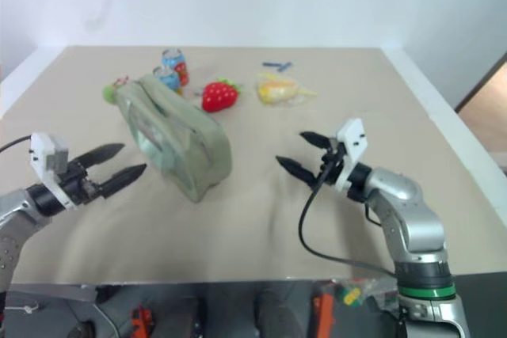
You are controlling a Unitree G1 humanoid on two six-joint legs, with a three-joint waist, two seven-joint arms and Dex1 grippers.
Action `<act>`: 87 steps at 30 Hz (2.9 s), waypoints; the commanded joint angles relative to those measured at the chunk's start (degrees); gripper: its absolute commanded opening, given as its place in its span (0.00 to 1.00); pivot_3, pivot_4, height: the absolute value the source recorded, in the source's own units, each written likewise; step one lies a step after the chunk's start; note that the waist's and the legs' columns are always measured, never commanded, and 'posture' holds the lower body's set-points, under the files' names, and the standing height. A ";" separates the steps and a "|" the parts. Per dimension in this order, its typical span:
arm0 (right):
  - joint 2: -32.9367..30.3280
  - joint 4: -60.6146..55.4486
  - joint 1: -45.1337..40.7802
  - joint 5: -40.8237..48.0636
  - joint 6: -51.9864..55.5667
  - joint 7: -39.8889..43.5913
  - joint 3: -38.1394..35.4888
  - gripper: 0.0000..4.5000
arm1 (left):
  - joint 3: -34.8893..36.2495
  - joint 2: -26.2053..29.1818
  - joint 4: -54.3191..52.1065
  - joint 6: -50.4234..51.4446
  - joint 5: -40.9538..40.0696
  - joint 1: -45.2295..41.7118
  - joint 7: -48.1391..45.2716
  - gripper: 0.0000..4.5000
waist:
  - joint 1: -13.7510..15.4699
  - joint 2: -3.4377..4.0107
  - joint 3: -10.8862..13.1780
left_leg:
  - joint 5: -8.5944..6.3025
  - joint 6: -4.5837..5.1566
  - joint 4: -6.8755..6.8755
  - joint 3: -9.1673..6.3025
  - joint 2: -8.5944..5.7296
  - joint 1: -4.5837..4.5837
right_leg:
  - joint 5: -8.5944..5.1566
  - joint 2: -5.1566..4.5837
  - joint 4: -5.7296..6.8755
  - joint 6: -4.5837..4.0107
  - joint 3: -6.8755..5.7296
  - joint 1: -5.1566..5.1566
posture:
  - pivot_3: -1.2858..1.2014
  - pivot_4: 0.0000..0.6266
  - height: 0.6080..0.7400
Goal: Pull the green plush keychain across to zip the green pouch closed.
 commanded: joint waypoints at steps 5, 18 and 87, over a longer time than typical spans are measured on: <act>0.71 -6.61 -6.73 7.42 8.80 1.56 3.58 1.00 | 0.66 5.23 -12.38 7.44 -11.40 0.12 -2.42 1.00 | 0.07 0.03 0.07 | 0.00 0.00 0.00 -0.07 0.01 -0.01 | -0.02 0.02 0.01 -0.03 -0.06 0.01 | 0.52 0.24 1.00; 8.49 9.04 -17.93 -4.28 0.40 5.10 15.35 1.00 | -4.68 6.32 -17.44 9.96 -13.70 -2.37 -0.49 1.00 | 0.05 0.08 0.11 | -0.01 0.00 0.04 -0.05 0.01 -0.01 | 0.00 0.04 0.01 -0.04 -0.07 0.00 | 0.52 0.24 1.00; 9.24 -13.69 -13.63 -6.28 15.58 -9.63 9.73 1.00 | -12.25 1.97 -9.36 4.40 -3.50 -13.36 0.09 1.00 | -0.45 0.31 0.28 | -0.05 -0.03 0.17 -0.30 -0.11 -0.05 | -0.11 0.01 0.23 -0.03 -0.20 0.08 | 0.52 0.24 1.00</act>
